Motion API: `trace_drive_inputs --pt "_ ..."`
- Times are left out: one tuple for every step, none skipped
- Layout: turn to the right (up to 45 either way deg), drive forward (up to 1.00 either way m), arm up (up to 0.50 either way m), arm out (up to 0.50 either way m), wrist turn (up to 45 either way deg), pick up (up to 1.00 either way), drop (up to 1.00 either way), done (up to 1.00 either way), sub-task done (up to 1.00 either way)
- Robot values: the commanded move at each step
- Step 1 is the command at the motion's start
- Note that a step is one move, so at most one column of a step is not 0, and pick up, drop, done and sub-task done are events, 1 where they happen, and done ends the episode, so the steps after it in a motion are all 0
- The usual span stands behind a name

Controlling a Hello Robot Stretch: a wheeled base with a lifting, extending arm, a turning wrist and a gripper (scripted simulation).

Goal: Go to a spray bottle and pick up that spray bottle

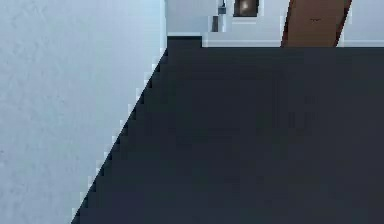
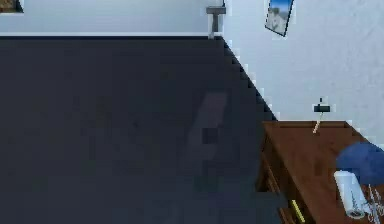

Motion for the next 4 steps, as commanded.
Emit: trace_drive_inputs --pt "45.0 0.0 0.0 0.0 0.0 0.0 0.0 0.0 0.0" --pt "45.0 0.0 0.0 0.0 0.0 0.0 0.0 0.0 0.0" --pt "45.0 0.0 0.0 0.0 0.0 0.0 0.0 0.0 0.0" --pt "30.0 0.0 0.0 0.0 0.0 0.0 0.0 0.0 0.0"
